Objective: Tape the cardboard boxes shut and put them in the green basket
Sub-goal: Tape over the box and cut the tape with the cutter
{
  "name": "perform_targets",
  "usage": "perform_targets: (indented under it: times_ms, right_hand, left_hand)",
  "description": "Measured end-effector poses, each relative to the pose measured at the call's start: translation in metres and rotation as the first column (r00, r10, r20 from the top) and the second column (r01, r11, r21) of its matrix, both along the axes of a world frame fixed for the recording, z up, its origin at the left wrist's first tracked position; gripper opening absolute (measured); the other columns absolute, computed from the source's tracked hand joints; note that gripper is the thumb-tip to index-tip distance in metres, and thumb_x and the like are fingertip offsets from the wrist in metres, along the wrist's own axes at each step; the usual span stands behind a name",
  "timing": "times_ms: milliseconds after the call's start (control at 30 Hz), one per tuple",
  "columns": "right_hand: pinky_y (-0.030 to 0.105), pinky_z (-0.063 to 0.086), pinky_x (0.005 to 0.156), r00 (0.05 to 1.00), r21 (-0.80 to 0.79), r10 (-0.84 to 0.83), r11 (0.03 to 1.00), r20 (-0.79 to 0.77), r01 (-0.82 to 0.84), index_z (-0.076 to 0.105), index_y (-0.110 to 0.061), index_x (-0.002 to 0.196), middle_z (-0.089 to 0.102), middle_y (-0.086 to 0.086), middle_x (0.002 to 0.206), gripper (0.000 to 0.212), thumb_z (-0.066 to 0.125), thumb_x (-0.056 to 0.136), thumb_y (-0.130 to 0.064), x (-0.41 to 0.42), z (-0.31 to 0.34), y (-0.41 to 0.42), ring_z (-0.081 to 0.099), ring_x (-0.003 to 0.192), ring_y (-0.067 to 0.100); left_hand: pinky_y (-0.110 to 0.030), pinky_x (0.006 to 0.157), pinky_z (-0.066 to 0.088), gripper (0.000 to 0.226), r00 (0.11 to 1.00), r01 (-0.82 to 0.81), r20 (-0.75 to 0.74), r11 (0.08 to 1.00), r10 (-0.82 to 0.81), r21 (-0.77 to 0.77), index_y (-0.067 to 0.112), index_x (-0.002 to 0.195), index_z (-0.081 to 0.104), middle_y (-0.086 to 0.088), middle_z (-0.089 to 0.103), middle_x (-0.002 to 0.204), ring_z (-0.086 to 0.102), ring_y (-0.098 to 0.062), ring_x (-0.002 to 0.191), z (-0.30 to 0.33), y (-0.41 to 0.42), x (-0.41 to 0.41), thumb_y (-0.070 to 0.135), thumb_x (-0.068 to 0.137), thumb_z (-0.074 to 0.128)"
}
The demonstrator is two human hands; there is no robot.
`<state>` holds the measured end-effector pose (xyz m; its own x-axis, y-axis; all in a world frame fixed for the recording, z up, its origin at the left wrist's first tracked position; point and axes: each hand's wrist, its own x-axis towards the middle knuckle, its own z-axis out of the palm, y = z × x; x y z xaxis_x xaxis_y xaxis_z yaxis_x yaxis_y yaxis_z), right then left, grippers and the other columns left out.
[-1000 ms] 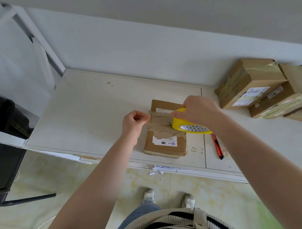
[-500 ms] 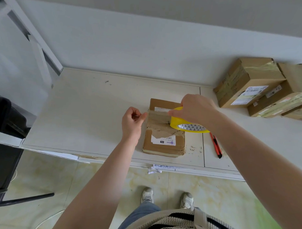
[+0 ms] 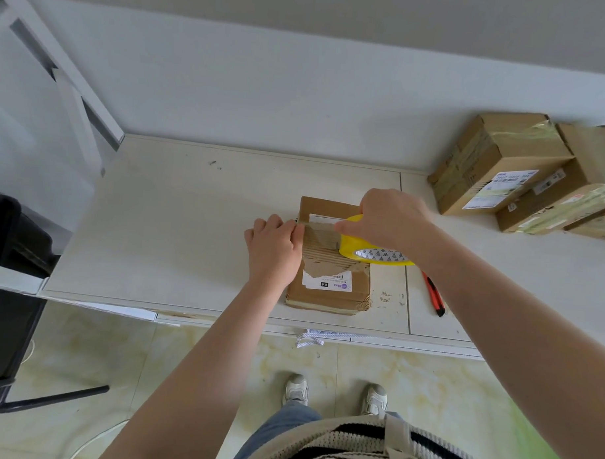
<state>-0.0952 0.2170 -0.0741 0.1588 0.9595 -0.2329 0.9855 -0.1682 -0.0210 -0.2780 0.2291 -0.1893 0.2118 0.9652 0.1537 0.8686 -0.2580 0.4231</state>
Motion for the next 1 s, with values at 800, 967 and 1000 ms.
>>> perform_targets:
  times_ms: [800, 967, 1000]
  right_hand:
    - [0.024, 0.039, 0.053, 0.956, -0.210, -0.238, 0.957, -0.172, 0.201, 0.069, -0.018, 0.073, 0.066, -0.002, 0.064, 0.079, 0.049, 0.059, -0.093, 0.087, -0.081, -0.032, 0.061, 0.059, 0.012]
    - [0.024, 0.034, 0.049, 0.960, -0.224, -0.214, 0.959, -0.182, 0.171, 0.063, -0.022, 0.065, 0.062, -0.006, 0.059, 0.076, 0.048, 0.053, -0.096, 0.089, -0.084, -0.024, 0.059, 0.058, 0.010]
    - [0.024, 0.033, 0.049, 0.964, -0.227, -0.206, 0.960, -0.170, 0.165, 0.062, -0.022, 0.066, 0.062, -0.006, 0.060, 0.075, 0.049, 0.054, -0.095, 0.087, -0.085, -0.022, 0.058, 0.059, 0.011]
  left_hand:
    - [-0.040, 0.083, 0.025, 0.044, 0.982, -0.062, -0.186, 0.978, 0.024, -0.200, 0.026, 0.102, 0.057, 0.003, 0.060, 0.068, 0.058, -0.025, 0.073, -0.002, 0.006, 0.003, 0.039, 0.106, 0.015]
    - [-0.037, 0.082, 0.022, 0.055, 0.990, -0.029, -0.142, 0.941, -0.021, -0.337, 0.023, 0.085, 0.058, 0.005, 0.054, 0.066, 0.056, -0.019, 0.071, -0.005, 0.012, 0.000, 0.047, 0.104, 0.013]
    - [-0.036, 0.082, 0.022, 0.060, 0.991, -0.015, -0.131, 0.925, -0.038, -0.380, 0.020, 0.081, 0.059, 0.004, 0.054, 0.066, 0.055, -0.019, 0.070, -0.005, 0.014, -0.002, 0.050, 0.104, 0.012]
